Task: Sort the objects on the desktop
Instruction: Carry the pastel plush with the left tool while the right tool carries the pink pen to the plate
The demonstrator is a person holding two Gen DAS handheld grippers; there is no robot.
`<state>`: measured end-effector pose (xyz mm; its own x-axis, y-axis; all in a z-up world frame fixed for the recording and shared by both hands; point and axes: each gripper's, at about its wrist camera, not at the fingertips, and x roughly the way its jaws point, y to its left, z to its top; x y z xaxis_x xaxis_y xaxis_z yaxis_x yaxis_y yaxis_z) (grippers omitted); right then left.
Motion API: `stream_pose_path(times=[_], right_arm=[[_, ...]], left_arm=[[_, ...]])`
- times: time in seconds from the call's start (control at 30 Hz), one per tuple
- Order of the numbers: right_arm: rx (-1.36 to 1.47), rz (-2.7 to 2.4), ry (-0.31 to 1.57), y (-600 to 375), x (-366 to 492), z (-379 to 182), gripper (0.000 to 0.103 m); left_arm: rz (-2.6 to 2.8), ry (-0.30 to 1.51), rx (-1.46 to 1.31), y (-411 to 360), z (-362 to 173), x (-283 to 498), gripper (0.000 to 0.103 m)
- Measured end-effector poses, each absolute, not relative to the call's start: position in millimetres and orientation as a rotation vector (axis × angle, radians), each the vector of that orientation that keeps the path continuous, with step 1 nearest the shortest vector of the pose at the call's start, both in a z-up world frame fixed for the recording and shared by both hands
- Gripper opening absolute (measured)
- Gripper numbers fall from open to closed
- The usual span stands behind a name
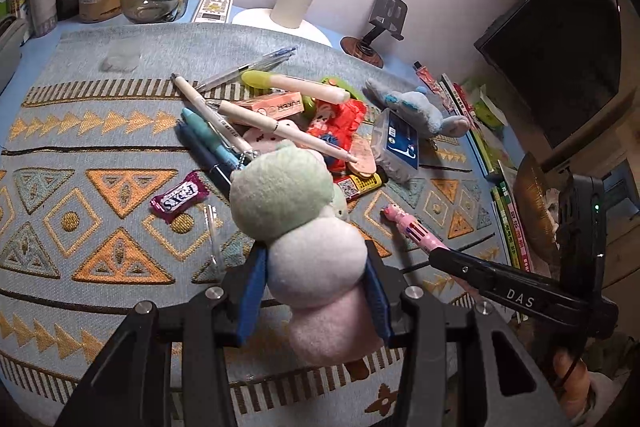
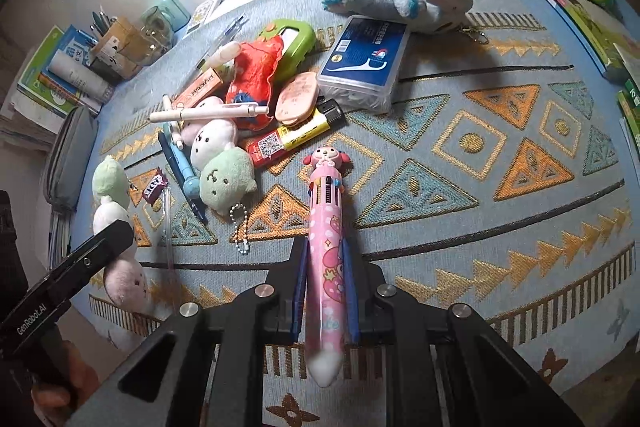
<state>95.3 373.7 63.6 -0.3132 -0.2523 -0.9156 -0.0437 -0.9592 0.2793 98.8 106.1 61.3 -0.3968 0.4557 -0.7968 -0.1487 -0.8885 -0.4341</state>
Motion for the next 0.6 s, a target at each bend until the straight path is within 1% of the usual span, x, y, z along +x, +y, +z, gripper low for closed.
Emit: stream_pose_path(times=[0.27, 0.33, 0.6], right_arm=[[1.717, -2.457, -0.448, 393, 100, 77, 0.018], [1.705, -2.472, -0.472, 383, 98, 66, 0.018], [1.599, -2.553, -0.521, 415, 100, 100, 0.018]], left_arm=[[2.275, -0.367, -1.443, 151, 70, 94, 0.042], [2.266, -0.351, -1.437, 162, 74, 93, 0.042], [2.235, -0.283, -1.377, 211, 99, 86, 0.042]])
